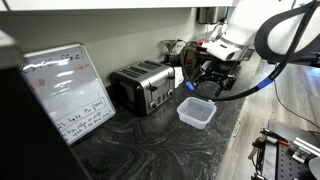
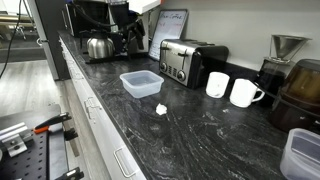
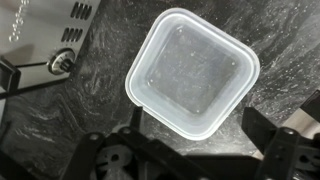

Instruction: Pick the pen and place it in the bowl on the right, slide the bowl on the left to the right and then move the white cup to the left

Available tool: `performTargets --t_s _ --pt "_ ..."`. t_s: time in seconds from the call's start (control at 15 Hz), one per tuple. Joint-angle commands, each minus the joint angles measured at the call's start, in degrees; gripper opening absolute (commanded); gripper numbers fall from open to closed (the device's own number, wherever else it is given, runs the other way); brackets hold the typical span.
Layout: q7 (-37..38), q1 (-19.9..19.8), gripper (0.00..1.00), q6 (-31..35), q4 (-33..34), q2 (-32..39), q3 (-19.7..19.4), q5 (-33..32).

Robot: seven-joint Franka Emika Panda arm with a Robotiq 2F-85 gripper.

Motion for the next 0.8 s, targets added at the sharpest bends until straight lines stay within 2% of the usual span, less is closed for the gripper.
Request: performTargets --t_s 0.0,0.07,0.13,0.2,0.33,0.6,0.73 --pt "15.82 -9.85 1.0 3.58 -1.31 0.79 8.12 -9.64" --pt "20.82 -12.34 1.0 -1.03 -0.58 0.6 10.51 -14.17" --pt "14.98 -5.72 1.0 0.84 -0.73 0.03 4.61 -10.18" --pt "18.69 -7.61 1.0 0.01 -0.81 0.06 6.18 -13.01" --pt "20.88 -8.87 1.0 -0.7 -0.81 0.06 7.37 -14.28" --pt "20.94 -9.05 1.0 -0.77 -0.81 0.06 7.44 -14.31" --pt "21.73 -8.08 1.0 -3.35 -0.25 1.48 7.28 -13.27"
